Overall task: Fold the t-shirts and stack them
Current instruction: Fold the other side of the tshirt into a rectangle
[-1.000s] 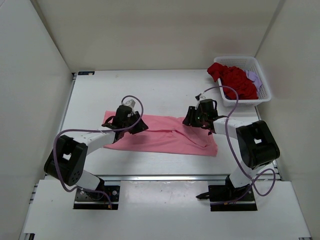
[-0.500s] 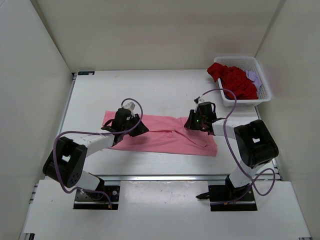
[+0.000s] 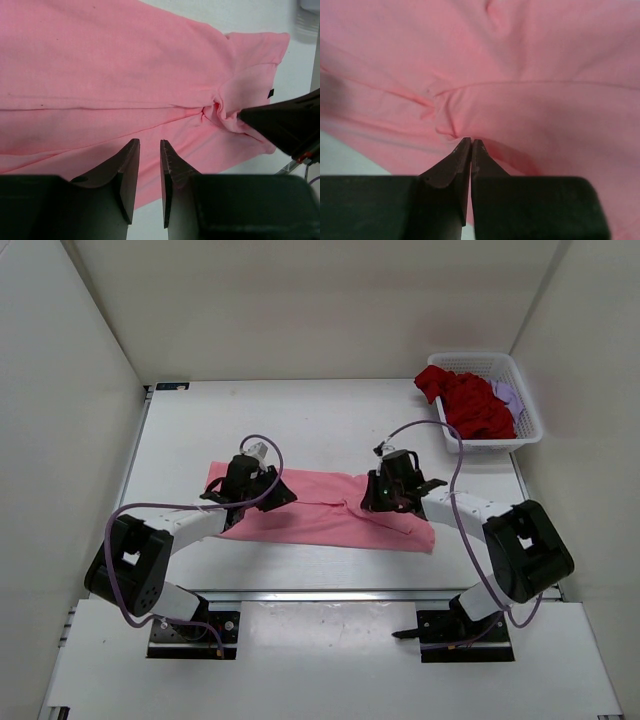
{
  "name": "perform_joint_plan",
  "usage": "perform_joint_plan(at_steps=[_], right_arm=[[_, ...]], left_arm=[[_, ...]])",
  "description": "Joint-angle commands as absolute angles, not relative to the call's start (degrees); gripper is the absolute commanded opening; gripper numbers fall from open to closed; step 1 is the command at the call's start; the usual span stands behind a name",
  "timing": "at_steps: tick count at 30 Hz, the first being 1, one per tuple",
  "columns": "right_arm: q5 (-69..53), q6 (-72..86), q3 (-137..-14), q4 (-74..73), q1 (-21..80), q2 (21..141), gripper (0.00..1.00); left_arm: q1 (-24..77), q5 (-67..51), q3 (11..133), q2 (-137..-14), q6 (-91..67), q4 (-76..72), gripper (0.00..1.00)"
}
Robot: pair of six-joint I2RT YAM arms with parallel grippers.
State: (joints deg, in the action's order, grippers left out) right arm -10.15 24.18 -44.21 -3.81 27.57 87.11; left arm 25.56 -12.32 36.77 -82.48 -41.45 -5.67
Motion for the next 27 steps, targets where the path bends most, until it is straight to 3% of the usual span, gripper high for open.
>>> perform_joint_plan(at_steps=[1, 7, 11, 21, 27], right_arm=[[-6.1, 25.9, -42.9, -9.3, 30.3, 83.5, 0.02], [-6.6, 28.7, -39.8, -8.4, 35.1, 81.0, 0.07], [-8.6, 28.8, -39.9, -8.7, 37.2, 79.3, 0.21], [-6.0, 24.3, -41.9, -9.8, 26.2, 77.8, 0.18], [-6.9, 19.6, -42.5, -9.7, 34.5, 79.3, 0.25]], left_arm=[[25.7, -13.8, 38.0, -80.2, -42.0, -7.6, 0.34], [25.6, -14.1, 39.7, -80.9, -42.0, -7.6, 0.34], [25.9, -14.2, 41.1, -80.8, -42.5, -7.6, 0.35], [30.4, -14.4, 47.3, -87.1, -43.7, -7.9, 0.35], [33.5, -13.7, 44.1, -88.9, -43.6, -8.5, 0.35]])
